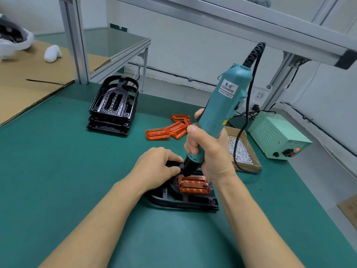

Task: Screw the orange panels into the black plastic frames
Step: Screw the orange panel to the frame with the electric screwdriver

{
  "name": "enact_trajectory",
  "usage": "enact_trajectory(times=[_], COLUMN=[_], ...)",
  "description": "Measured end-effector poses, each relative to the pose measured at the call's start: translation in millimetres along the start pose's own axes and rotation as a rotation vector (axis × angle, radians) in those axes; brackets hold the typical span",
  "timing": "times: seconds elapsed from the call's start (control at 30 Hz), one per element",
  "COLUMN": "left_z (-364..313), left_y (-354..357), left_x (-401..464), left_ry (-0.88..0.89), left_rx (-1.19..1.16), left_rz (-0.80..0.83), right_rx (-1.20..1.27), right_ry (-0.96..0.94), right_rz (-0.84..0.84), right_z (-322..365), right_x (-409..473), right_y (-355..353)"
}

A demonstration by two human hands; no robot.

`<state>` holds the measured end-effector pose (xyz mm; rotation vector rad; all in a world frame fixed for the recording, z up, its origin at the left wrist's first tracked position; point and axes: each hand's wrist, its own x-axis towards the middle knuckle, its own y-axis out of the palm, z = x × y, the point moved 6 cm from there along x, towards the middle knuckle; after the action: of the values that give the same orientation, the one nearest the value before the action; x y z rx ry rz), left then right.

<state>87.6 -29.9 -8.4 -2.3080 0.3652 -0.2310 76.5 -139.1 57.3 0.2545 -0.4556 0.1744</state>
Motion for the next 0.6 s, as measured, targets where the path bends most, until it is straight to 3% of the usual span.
enact_trajectory(times=[0.3,0.6], left_z=[0.0,-1.0], left_y=[0.0,3.1], left_x=[0.6,3.0], left_ry=[0.052,0.086], left_rx=[0.035,0.133], left_rz=[-0.058,-0.053], right_rx=[-0.012,0.030], right_ry=[-0.006,-0.006], right_rz=[0.080,0.002], right_z=[1.3,4.1], right_x=[-3.3,-3.3], right_y=[6.6,-1.1])
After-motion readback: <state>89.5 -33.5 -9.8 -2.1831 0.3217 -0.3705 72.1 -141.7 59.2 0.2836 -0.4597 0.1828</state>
